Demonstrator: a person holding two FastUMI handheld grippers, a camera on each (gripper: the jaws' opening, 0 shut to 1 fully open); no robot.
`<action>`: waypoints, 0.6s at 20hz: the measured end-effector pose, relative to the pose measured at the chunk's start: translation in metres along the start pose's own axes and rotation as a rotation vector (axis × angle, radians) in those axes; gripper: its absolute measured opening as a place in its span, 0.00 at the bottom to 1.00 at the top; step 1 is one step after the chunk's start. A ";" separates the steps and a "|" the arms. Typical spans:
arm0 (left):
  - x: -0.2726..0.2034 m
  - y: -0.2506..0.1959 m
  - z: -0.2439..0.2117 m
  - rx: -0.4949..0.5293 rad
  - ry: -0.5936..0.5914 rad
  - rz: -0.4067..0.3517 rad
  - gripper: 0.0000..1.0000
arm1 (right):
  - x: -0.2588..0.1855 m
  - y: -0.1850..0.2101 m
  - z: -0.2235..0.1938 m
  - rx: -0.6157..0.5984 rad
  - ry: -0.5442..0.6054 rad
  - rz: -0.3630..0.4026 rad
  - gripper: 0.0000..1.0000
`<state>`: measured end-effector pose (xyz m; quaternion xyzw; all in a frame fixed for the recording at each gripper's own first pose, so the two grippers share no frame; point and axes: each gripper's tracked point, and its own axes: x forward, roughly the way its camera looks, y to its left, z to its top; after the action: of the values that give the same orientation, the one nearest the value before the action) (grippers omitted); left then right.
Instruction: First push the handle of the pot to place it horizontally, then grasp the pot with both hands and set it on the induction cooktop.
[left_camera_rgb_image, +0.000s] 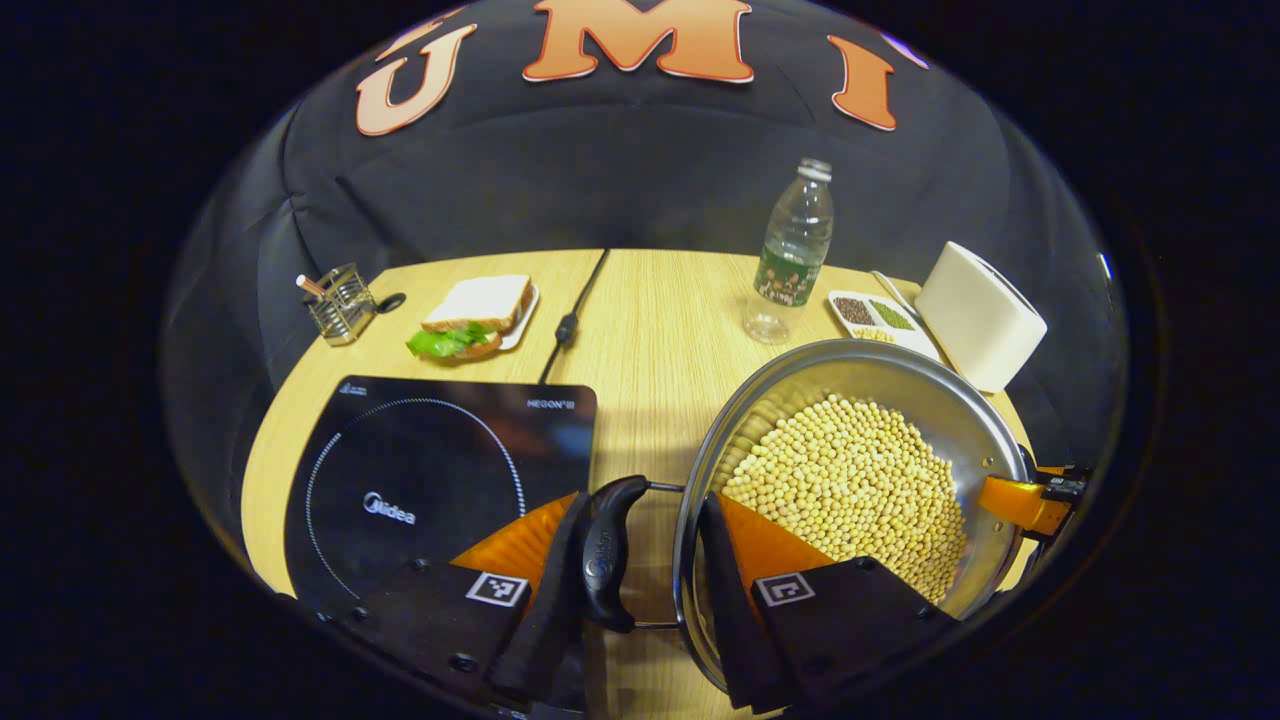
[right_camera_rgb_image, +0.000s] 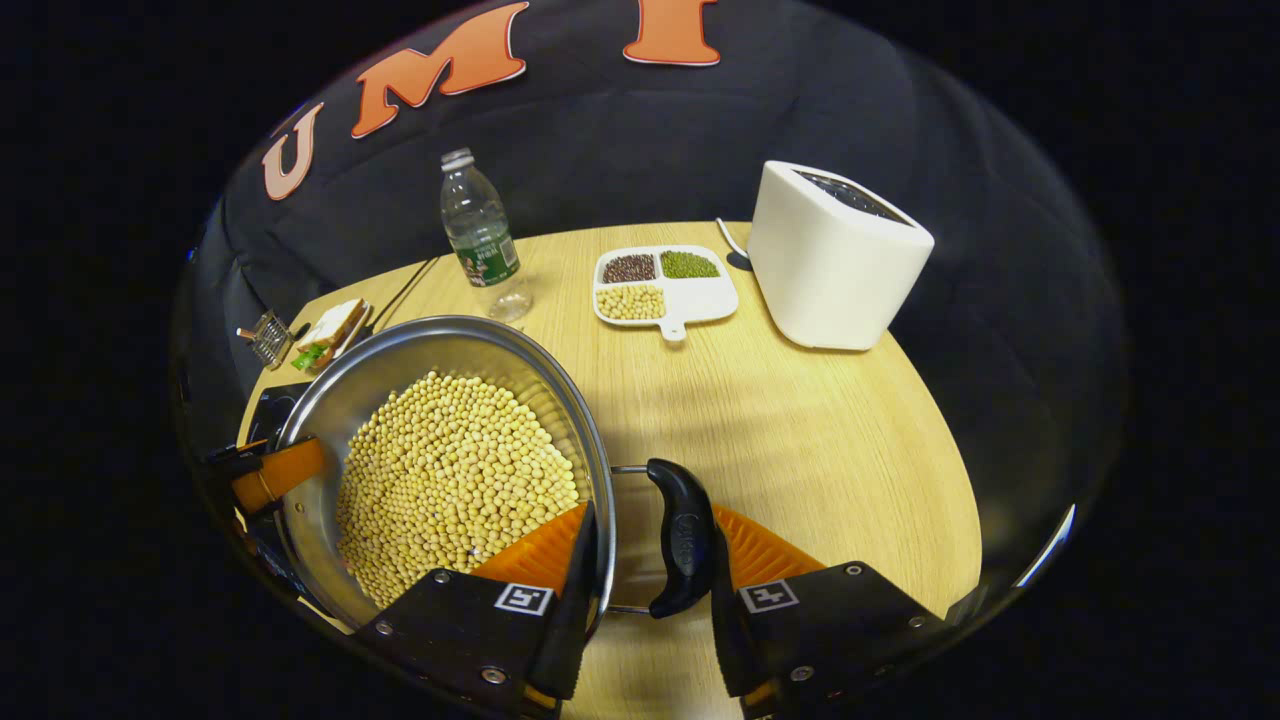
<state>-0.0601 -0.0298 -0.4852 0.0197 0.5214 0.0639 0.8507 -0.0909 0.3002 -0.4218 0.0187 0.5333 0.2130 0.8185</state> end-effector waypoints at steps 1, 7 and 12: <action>-0.005 0.004 0.004 -0.002 -0.012 0.006 0.69 | -0.005 0.004 0.006 -0.007 -0.018 0.003 0.53; -0.040 0.043 0.031 -0.011 -0.084 0.059 0.68 | -0.035 0.038 0.037 -0.044 -0.091 0.041 0.53; -0.070 0.083 0.051 -0.056 -0.114 0.098 0.67 | -0.056 0.078 0.060 -0.081 -0.136 0.086 0.53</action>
<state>-0.0534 0.0453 -0.3915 0.0251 0.4684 0.1187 0.8752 -0.0826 0.3625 -0.3271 0.0229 0.4663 0.2673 0.8429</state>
